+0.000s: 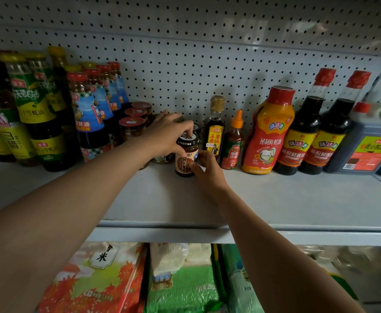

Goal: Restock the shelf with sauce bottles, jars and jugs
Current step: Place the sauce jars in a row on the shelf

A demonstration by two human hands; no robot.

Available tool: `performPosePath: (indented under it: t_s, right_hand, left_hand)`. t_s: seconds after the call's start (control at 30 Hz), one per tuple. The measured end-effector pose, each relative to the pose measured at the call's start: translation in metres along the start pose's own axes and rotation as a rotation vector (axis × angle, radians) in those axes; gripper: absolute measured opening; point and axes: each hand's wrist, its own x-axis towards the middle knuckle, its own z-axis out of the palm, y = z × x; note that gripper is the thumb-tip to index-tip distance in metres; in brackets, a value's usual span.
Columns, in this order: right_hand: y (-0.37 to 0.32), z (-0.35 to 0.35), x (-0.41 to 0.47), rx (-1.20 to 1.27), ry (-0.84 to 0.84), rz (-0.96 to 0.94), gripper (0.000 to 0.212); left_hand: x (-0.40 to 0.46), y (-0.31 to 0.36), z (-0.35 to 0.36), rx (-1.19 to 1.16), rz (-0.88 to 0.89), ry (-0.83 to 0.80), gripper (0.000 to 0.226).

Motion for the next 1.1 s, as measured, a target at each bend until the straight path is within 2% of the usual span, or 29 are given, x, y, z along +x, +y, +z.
performPosePath:
  t_s: [0.43, 0.6, 0.7, 1.1]
  right_hand:
    - [-0.006, 0.006, 0.007, -0.102, -0.124, 0.007, 0.052]
    - [0.000, 0.009, 0.012, -0.087, -0.104, 0.011, 0.063]
    - [-0.001, 0.006, 0.010, -0.046, -0.082, 0.008, 0.056]
    - [0.007, 0.005, 0.016, -0.103, -0.057, -0.017, 0.052]
  left_hand:
    - [0.013, 0.001, 0.002, 0.064, 0.013, 0.051, 0.050]
    - [0.018, 0.004, 0.000, 0.077, 0.009, 0.083, 0.052]
    - [0.019, 0.007, -0.002, 0.084, 0.000, 0.095, 0.052]
    - [0.044, 0.001, 0.007, 0.099, -0.073, 0.065, 0.053]
